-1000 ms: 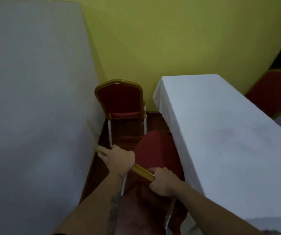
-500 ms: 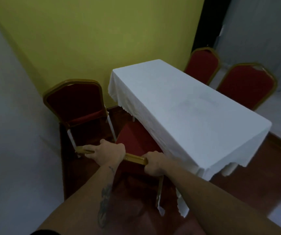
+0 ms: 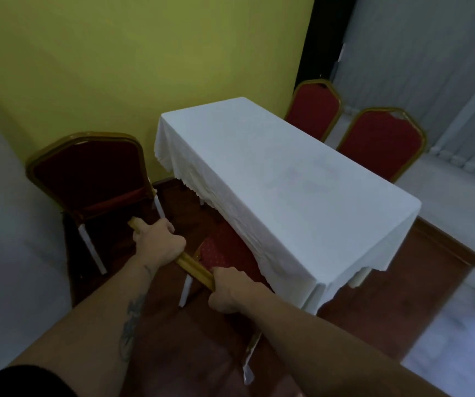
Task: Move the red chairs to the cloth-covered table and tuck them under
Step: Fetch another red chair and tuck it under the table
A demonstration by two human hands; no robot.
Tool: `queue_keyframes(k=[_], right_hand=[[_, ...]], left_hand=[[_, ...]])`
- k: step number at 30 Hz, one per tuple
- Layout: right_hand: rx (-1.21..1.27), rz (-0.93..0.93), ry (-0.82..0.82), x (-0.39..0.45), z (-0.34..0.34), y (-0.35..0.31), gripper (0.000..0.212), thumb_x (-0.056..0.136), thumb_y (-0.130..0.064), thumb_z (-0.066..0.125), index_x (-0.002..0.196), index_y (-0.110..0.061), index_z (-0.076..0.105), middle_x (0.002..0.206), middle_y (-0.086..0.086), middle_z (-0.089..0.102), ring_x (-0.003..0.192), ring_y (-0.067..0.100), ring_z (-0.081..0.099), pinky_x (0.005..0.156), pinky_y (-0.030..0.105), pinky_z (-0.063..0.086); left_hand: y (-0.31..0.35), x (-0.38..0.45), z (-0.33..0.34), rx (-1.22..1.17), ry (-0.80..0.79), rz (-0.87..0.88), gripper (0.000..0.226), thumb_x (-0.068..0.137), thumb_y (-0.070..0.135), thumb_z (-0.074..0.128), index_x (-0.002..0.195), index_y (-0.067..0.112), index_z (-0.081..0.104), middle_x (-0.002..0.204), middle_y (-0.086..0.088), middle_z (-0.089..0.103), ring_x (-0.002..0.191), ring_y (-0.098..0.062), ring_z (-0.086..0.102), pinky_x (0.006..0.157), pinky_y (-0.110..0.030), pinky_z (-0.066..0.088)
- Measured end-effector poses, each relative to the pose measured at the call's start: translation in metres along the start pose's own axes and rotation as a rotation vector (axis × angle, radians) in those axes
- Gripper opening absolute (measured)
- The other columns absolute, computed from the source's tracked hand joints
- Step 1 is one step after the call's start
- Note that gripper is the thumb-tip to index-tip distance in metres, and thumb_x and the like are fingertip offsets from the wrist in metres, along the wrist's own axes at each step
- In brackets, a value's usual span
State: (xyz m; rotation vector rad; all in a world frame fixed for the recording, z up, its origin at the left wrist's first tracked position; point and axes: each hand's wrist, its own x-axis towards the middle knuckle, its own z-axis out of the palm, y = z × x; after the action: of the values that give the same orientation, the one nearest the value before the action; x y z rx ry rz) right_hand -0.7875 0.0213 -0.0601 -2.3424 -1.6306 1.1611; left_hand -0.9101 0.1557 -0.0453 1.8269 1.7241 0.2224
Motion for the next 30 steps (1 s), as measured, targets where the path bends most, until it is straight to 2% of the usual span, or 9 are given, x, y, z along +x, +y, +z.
queue_keyframes(k=[5, 11, 17, 20, 22, 25, 27, 30], right_hand=[[-0.007, 0.023, 0.015, 0.012, -0.004, -0.004, 0.061, 0.092, -0.025, 0.063, 0.147, -0.008, 0.042, 0.136, 0.017, 0.056, 0.119, 0.037, 0.059, 0.096, 0.045, 0.053], [-0.019, 0.039, 0.042, 0.023, -0.003, -0.017, 0.057, 0.089, -0.026, 0.067, 0.140, -0.010, 0.045, 0.136, 0.017, 0.054, 0.123, 0.040, 0.056, 0.099, 0.048, 0.049], [-0.029, 0.031, 0.072, 0.035, -0.016, -0.009, 0.063, 0.089, -0.028, 0.064, 0.146, -0.014, 0.041, 0.131, 0.016, 0.059, 0.120, 0.041, 0.059, 0.095, 0.047, 0.049], [-0.028, 0.026, 0.078, 0.044, -0.026, -0.006, 0.068, 0.087, -0.029, 0.063, 0.150, -0.017, 0.039, 0.129, 0.014, 0.060, 0.117, 0.040, 0.059, 0.093, 0.046, 0.050], [-0.010, 0.015, 0.089, 0.050, -0.027, -0.007, 0.071, 0.085, -0.029, 0.065, 0.150, -0.020, 0.038, 0.128, 0.013, 0.060, 0.115, 0.039, 0.060, 0.093, 0.046, 0.050], [-0.003, -0.002, 0.099, 0.052, -0.025, -0.007, 0.075, 0.082, -0.028, 0.066, 0.151, -0.026, 0.037, 0.122, 0.010, 0.061, 0.109, 0.036, 0.062, 0.093, 0.048, 0.052], [0.006, -0.008, 0.102, 0.051, -0.023, -0.009, 0.075, 0.080, -0.026, 0.065, 0.149, -0.030, 0.037, 0.117, 0.008, 0.062, 0.105, 0.034, 0.063, 0.091, 0.048, 0.053], [0.024, -0.023, 0.120, 0.052, -0.026, -0.006, 0.067, 0.081, -0.025, 0.062, 0.145, -0.030, 0.042, 0.109, 0.005, 0.062, 0.098, 0.031, 0.065, 0.088, 0.048, 0.056]], left_hand=[[0.005, 0.024, -0.004, 0.020, -0.021, 0.050, 0.029, 0.077, 0.017, 0.063, 0.104, 0.024, 0.057, 0.145, -0.016, 0.020, 0.125, -0.043, 0.038, 0.102, -0.044, 0.043], [0.002, 0.049, -0.007, 0.059, -0.009, 0.089, 0.029, 0.077, 0.019, 0.062, 0.106, 0.025, 0.058, 0.142, -0.013, 0.021, 0.117, -0.041, 0.043, 0.097, -0.044, 0.046], [0.022, 0.066, 0.000, 0.062, 0.012, 0.082, 0.031, 0.075, 0.025, 0.059, 0.106, 0.025, 0.057, 0.142, -0.013, 0.023, 0.122, -0.044, 0.040, 0.107, -0.048, 0.040], [0.034, 0.072, 0.005, 0.036, 0.055, 0.069, 0.049, 0.077, 0.028, 0.063, 0.125, 0.023, 0.054, 0.148, -0.016, 0.023, 0.130, -0.045, 0.035, 0.109, -0.049, 0.038], [0.041, 0.068, 0.009, 0.011, 0.121, 0.043, 0.071, 0.077, 0.027, 0.067, 0.142, 0.017, 0.042, 0.152, -0.016, 0.019, 0.134, -0.044, 0.033, 0.106, -0.048, 0.038], [0.047, 0.050, 0.015, -0.057, 0.255, -0.020, 0.085, 0.077, 0.019, 0.068, 0.149, 0.009, 0.025, 0.149, -0.019, 0.024, 0.130, -0.038, 0.039, 0.100, -0.045, 0.042], [0.043, 0.043, 0.014, -0.092, 0.228, -0.028, 0.092, 0.077, 0.019, 0.067, 0.152, 0.006, 0.016, 0.147, -0.018, 0.029, 0.132, -0.035, 0.039, 0.102, -0.043, 0.041], [0.034, 0.047, 0.010, -0.019, 0.126, 0.043, 0.098, 0.079, 0.030, 0.062, 0.155, 0.001, 0.009, 0.155, -0.020, 0.024, 0.140, -0.035, 0.033, 0.112, -0.048, 0.038]])
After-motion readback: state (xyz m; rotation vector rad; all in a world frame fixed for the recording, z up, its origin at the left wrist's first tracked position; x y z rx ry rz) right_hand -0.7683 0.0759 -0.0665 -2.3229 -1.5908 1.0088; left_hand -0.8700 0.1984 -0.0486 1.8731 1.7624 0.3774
